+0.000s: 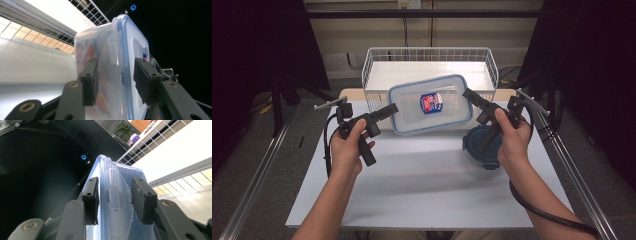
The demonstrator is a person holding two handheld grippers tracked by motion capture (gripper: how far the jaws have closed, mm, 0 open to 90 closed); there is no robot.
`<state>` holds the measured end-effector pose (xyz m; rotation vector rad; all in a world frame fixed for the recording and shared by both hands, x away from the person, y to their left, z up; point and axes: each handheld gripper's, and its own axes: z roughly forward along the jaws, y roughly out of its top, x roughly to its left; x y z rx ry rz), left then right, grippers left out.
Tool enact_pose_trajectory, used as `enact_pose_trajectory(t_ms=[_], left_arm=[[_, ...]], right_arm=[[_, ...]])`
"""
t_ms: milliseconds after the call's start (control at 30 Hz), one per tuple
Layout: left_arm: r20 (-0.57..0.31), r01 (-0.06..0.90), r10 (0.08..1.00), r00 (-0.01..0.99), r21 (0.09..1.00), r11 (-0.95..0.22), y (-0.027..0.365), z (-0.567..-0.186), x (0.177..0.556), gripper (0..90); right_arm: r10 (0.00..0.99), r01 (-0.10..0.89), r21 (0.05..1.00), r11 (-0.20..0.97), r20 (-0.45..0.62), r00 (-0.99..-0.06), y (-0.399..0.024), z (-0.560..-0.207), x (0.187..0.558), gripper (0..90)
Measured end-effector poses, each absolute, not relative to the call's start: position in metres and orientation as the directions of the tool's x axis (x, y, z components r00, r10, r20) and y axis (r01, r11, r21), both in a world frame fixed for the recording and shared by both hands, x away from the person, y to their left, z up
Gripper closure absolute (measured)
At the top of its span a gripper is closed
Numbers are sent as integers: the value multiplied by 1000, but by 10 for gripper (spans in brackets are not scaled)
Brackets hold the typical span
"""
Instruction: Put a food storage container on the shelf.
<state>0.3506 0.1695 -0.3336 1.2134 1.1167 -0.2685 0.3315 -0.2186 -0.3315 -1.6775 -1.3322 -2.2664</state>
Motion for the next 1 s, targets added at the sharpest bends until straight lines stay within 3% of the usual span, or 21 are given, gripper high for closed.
enact_pose_trajectory(t_ms=[467,1000], left_arm=[[-807,666,348,477,591,455,167,-322,377,568],[-818,618,364,445,574,536,157,-304,444,575]], right_arm=[[415,442,585,-681,805,-424,-216,-323,355,599],[372,416,513,-751,849,-375,-215,-316,415,598]])
